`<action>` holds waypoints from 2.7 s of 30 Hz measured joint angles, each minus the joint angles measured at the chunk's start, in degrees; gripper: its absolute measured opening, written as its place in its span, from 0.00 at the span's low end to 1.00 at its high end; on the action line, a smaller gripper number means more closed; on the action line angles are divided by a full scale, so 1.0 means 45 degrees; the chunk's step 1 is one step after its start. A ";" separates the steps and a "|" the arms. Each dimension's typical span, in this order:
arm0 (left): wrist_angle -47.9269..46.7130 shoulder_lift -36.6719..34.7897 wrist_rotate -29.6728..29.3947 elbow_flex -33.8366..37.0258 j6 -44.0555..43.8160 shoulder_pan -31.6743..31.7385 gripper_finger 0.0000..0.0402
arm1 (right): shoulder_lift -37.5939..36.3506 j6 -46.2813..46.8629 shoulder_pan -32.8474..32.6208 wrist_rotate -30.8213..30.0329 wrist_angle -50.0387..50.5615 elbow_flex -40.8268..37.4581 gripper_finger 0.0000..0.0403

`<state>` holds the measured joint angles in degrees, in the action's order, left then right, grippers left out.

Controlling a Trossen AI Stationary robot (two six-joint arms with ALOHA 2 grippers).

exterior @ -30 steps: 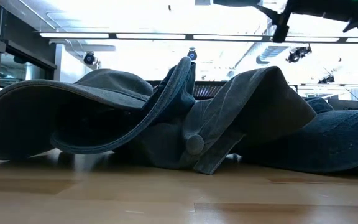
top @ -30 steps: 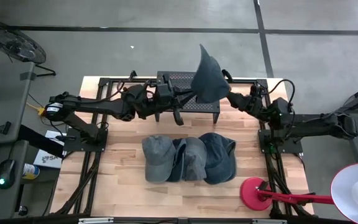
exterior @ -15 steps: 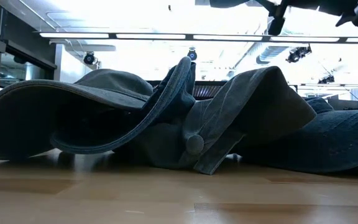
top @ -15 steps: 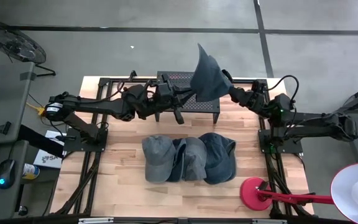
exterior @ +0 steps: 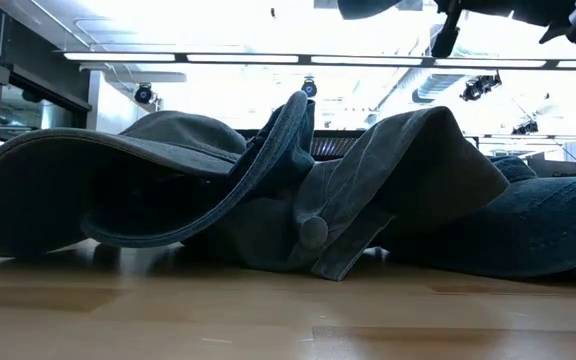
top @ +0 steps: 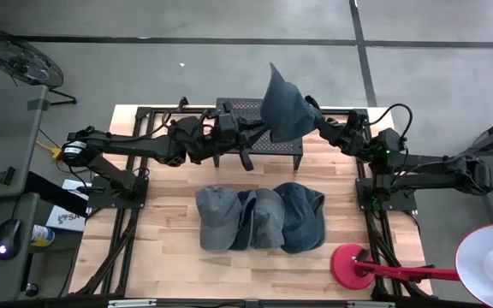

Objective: Pick & Place hat
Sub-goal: Put the left blue cap on the shelf

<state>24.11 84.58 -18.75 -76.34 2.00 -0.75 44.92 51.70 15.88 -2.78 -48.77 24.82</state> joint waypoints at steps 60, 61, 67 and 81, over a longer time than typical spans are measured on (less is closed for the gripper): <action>-0.5739 -0.0199 1.2421 -0.0010 -0.4318 0.3778 0.43 | 0.4606 -0.5846 -0.0476 1.2499 0.8515 0.7028 0.00; -0.5509 -0.0068 1.2831 -0.0010 -0.4351 0.3755 0.43 | 0.4665 -0.5794 -0.0476 1.2517 0.8292 0.7028 0.00; -0.5123 0.0431 1.3426 -0.0010 -0.4643 0.3750 0.43 | 0.4795 -0.5795 -0.0486 1.2525 0.8202 0.7457 0.00; -0.4923 0.0641 1.4337 0.0000 -0.5179 0.3750 0.43 | 0.4770 -0.6235 -0.1234 1.2588 0.8269 0.8310 0.00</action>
<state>1.95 87.46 45.76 -76.34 -21.31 16.12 66.38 23.65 10.33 53.87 -11.56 62.22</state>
